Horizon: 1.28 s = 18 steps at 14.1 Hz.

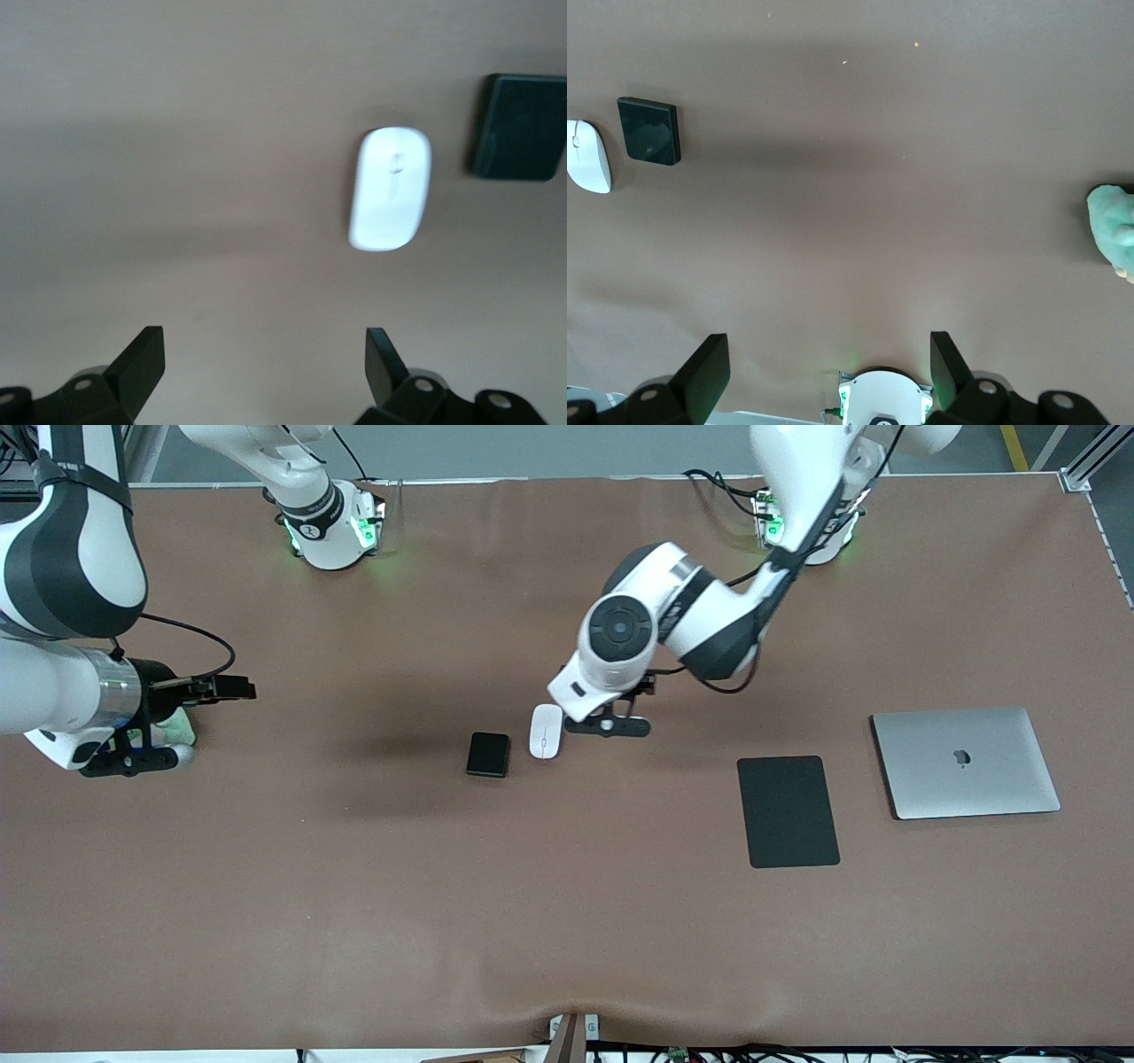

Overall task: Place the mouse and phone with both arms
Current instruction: 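Grasp the white mouse with the left gripper while the right gripper approaches the phone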

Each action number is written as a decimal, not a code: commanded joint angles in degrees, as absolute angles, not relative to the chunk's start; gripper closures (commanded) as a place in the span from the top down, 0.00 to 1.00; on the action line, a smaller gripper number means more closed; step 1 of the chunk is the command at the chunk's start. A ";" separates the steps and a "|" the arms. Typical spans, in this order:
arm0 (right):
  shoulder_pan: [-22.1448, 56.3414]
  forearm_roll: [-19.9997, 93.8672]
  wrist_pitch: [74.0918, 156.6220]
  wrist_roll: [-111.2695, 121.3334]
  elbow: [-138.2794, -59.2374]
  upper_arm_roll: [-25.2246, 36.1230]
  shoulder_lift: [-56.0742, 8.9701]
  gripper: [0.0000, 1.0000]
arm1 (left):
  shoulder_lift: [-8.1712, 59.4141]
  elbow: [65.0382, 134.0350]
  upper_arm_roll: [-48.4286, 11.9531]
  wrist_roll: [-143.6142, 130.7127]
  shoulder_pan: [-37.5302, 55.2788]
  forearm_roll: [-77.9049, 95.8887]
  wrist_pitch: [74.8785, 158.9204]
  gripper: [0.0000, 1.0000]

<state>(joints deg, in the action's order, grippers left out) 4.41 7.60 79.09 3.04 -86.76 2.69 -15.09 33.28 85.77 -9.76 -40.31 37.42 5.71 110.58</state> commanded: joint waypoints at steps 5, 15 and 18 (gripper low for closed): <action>4.74 8.35 79.27 2.90 -86.13 2.99 -20.20 1.00 | 42.18 82.88 -8.88 -47.44 44.38 -2.37 123.81 1.00; 11.32 11.16 81.30 -4.11 -86.40 2.99 -21.97 1.00 | 48.51 82.71 -5.73 -48.52 47.19 -2.55 135.08 1.00; 15.54 11.16 85.42 -9.65 -88.59 2.90 -22.59 1.00 | 50.35 81.57 -2.03 -48.52 50.70 -2.46 135.53 1.00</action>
<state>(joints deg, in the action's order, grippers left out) 12.62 10.26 83.33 -6.04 -87.37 2.52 -22.12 48.09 84.19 -4.64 -47.27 47.80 -1.15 134.92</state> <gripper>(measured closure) 0.000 0.000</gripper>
